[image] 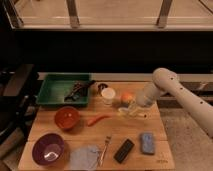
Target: Place banana in red bowl
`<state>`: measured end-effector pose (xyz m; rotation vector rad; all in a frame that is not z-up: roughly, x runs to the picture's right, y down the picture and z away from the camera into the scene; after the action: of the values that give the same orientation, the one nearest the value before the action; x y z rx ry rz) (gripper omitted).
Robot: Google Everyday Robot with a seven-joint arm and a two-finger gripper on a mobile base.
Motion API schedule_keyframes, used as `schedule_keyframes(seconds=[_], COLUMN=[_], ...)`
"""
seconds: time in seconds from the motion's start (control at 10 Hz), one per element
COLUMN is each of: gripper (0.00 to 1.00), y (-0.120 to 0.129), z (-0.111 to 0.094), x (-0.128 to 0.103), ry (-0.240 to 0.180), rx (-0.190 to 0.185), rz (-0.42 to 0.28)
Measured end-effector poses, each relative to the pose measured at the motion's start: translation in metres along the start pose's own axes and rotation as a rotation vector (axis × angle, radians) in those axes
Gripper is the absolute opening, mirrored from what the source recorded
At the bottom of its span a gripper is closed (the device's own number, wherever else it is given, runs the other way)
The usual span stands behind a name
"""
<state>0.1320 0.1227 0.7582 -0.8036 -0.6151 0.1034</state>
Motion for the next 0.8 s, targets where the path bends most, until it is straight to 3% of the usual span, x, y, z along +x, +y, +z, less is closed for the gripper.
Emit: schedule_keyframes(seconds=[0.2, 0.8], gripper=[0.00, 0.00], y=[0.008, 0.008], z=[0.001, 0.001], x=[-0.037, -0.040], ry=[-0.032, -0.024], rx=[-0.025, -0.034], rz=[-0.078, -0.091])
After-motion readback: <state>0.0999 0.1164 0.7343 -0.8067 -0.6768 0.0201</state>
